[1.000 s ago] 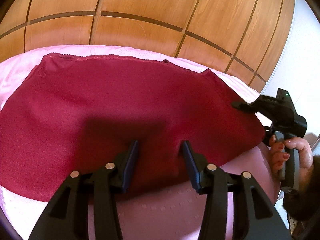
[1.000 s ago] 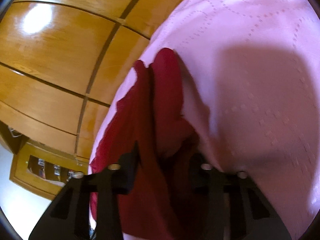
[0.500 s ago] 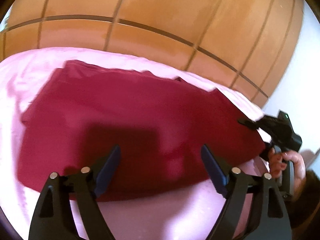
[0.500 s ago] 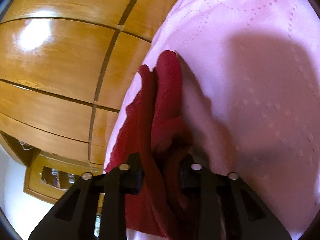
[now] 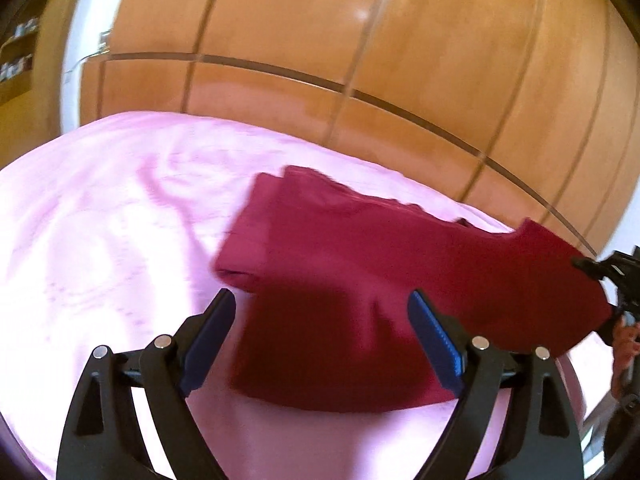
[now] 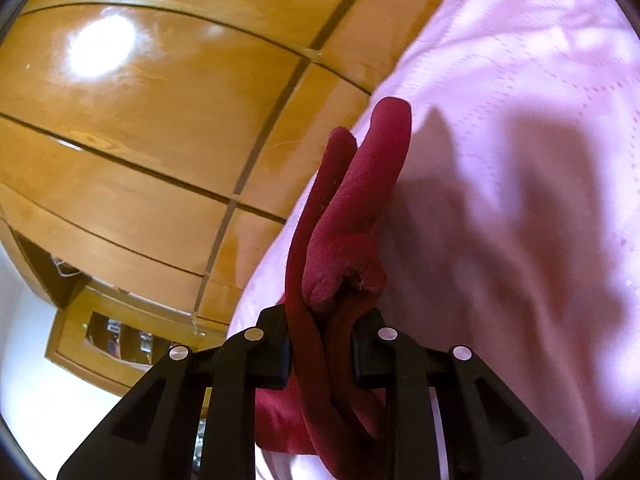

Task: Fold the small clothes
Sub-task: 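Fold the held end over the rest of the shirt with the right tool, then release the folded end and withdraw the right tool, then grasp the folded shirt's edge with the left tool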

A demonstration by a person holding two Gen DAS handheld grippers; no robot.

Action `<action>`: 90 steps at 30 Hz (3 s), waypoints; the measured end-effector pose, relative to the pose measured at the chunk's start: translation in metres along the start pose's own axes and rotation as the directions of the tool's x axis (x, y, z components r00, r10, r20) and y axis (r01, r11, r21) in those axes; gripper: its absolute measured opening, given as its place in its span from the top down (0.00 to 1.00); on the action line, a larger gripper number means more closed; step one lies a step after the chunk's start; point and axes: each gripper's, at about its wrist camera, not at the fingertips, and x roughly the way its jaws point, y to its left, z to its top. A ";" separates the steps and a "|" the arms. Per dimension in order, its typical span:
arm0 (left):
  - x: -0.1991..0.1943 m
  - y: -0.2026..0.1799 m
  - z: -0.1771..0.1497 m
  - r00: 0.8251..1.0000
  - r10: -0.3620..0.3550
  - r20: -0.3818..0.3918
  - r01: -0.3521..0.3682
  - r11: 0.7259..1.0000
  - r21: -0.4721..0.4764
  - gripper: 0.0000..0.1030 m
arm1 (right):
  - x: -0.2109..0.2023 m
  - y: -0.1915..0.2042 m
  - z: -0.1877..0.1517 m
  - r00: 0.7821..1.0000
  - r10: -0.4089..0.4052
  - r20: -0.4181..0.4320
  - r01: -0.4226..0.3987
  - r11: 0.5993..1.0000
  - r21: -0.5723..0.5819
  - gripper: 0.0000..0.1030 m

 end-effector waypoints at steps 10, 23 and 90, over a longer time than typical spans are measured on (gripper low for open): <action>0.012 0.030 -0.011 0.995 0.075 -0.069 -0.078 0.996 -0.050 0.14 | 0.013 0.066 -0.016 0.999 0.039 -0.019 -0.041 0.995 -0.090 0.80; 0.012 0.043 -0.016 0.993 0.114 -0.042 -0.116 0.991 -0.063 0.12 | 0.073 0.142 -0.054 0.985 0.076 -0.158 -0.113 0.964 -0.243 0.80; 0.009 0.049 0.005 0.982 -0.144 -0.120 0.123 0.978 -0.166 0.86 | 0.137 0.077 -0.143 0.899 -0.396 -0.187 0.193 0.742 -0.642 0.09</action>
